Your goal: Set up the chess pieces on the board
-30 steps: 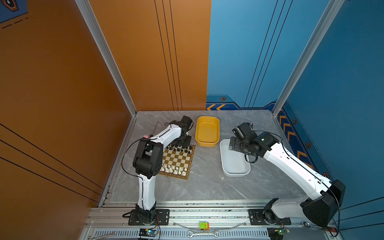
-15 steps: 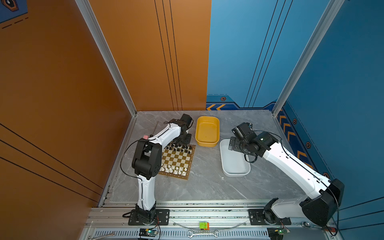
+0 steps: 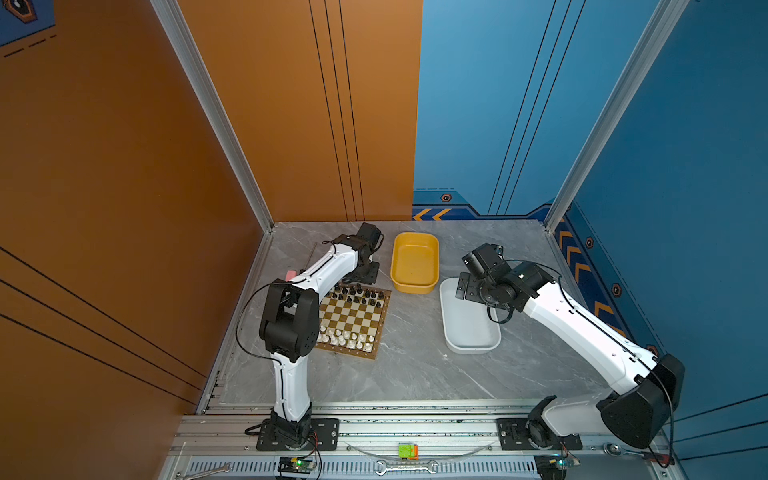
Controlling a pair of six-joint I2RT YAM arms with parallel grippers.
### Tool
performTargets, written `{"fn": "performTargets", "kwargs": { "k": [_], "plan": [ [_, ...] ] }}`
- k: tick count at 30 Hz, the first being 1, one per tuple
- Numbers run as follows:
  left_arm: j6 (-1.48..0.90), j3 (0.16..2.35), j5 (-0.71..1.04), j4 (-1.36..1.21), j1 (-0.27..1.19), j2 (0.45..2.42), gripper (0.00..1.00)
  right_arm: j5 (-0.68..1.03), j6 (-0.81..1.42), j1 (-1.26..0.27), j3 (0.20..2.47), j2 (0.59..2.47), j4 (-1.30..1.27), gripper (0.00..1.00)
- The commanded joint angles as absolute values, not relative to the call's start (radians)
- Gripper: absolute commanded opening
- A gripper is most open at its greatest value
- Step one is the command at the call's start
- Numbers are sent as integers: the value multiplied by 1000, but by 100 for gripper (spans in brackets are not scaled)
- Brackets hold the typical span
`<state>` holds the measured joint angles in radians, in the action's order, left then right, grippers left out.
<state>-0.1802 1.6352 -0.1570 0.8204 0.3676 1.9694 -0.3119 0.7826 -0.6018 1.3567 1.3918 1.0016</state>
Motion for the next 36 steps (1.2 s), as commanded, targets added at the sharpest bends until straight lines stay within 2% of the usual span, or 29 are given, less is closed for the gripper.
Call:
{"fn": "performTargets", "kwargs": {
  "k": [1,9,36],
  "plan": [
    [-180,1647,-169,835,355,1992,37,-323,767,-593,1381,1399,1006,100],
    [-186,1635,-151,825,339,2022,35,-320,767,-586,1380,1397,1006,100],
    [-210,1603,-107,817,331,2040,18,-314,765,-576,1381,1408,1008,100]
  ]
}}
